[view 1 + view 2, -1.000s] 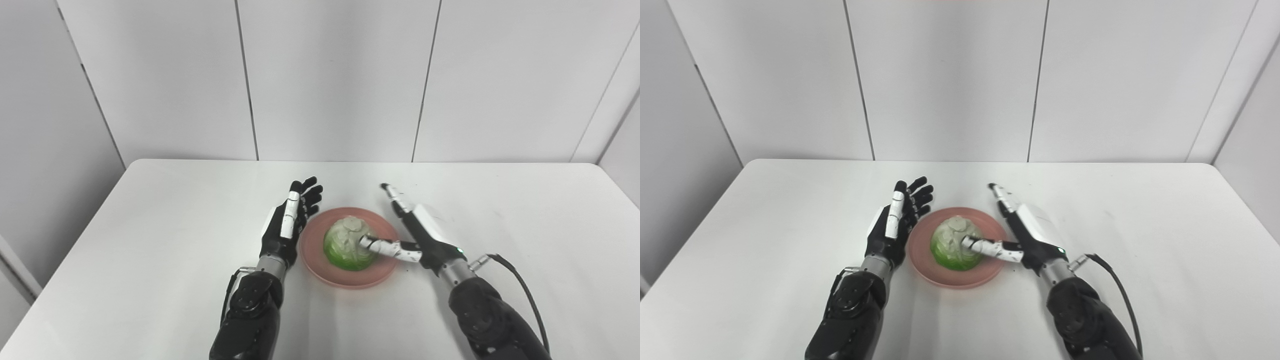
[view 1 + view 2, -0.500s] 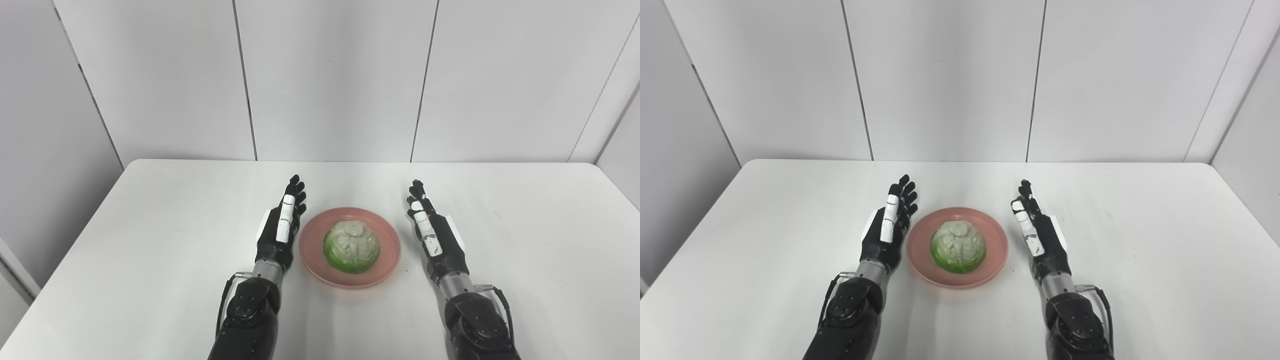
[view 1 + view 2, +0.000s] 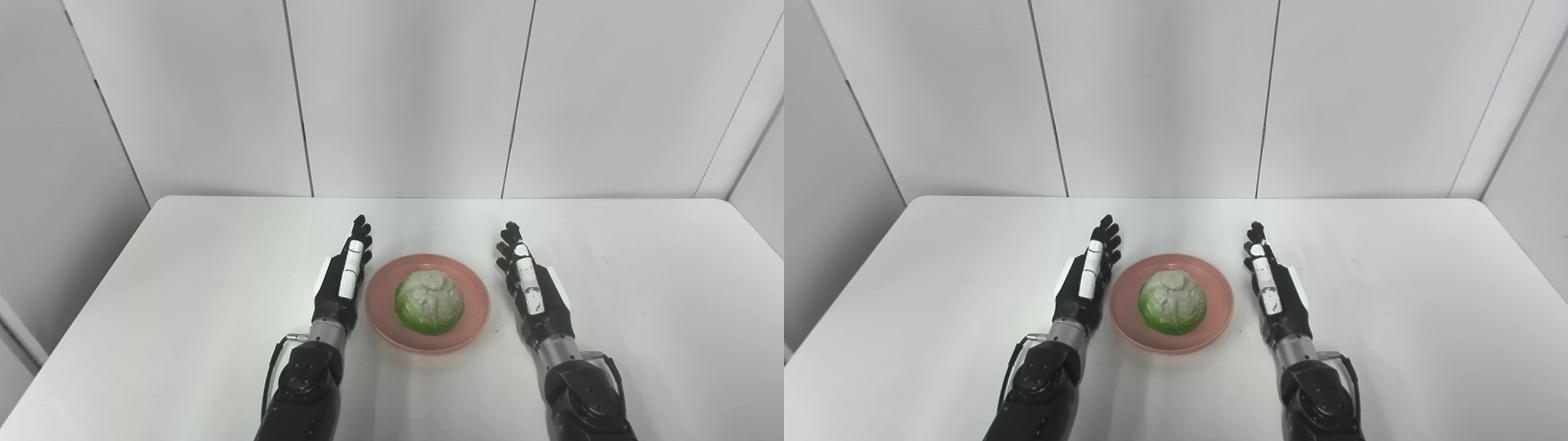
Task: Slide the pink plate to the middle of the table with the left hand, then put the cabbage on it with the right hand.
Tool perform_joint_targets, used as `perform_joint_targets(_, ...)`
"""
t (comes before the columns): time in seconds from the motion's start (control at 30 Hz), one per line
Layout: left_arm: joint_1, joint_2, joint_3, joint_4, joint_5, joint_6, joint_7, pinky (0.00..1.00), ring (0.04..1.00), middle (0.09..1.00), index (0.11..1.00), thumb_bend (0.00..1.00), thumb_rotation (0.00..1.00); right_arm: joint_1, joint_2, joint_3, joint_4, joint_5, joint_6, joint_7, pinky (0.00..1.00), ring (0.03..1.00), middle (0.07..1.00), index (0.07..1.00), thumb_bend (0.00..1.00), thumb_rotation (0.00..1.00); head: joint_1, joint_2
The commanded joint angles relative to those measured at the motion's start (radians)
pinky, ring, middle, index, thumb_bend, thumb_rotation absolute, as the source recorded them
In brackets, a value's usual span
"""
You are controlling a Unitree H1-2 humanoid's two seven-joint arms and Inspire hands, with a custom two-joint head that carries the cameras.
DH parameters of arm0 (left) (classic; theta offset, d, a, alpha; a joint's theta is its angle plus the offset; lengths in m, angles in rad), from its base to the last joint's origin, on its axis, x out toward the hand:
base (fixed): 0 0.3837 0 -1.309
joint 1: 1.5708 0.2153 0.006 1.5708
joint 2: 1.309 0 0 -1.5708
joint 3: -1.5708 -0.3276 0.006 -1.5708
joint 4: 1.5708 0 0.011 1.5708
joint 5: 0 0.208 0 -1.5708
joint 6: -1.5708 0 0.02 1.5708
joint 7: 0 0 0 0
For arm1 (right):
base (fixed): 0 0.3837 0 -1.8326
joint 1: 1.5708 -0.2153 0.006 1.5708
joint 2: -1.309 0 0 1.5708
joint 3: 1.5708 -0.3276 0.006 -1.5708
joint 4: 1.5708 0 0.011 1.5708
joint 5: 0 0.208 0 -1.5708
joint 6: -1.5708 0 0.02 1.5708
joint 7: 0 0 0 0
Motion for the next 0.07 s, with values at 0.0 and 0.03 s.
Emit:
perform_joint_targets(0.0, 0.034, 0.005, 0.001, 0.021, -0.008, -0.015, -0.016, 1.0, 1.0, 1.0, 1.0, 0.82, 1.0, -0.036, 0.002, 0.002, -0.015, 0.002, -0.013, 0.004, 1.0, 1.0, 1.0, 1.0, 0.79, 0.98, -0.001, 0.0)
perform_joint_targets(0.03, 0.033, 0.005, 0.001, 0.022, -0.01, -0.014, -0.018, 1.0, 1.0, 1.0, 1.0, 0.82, 1.0, -0.036, 0.003, 0.001, -0.014, 0.003, -0.014, 0.003, 1.0, 1.0, 1.0, 1.0, 0.78, 0.98, -0.001, 0.0)
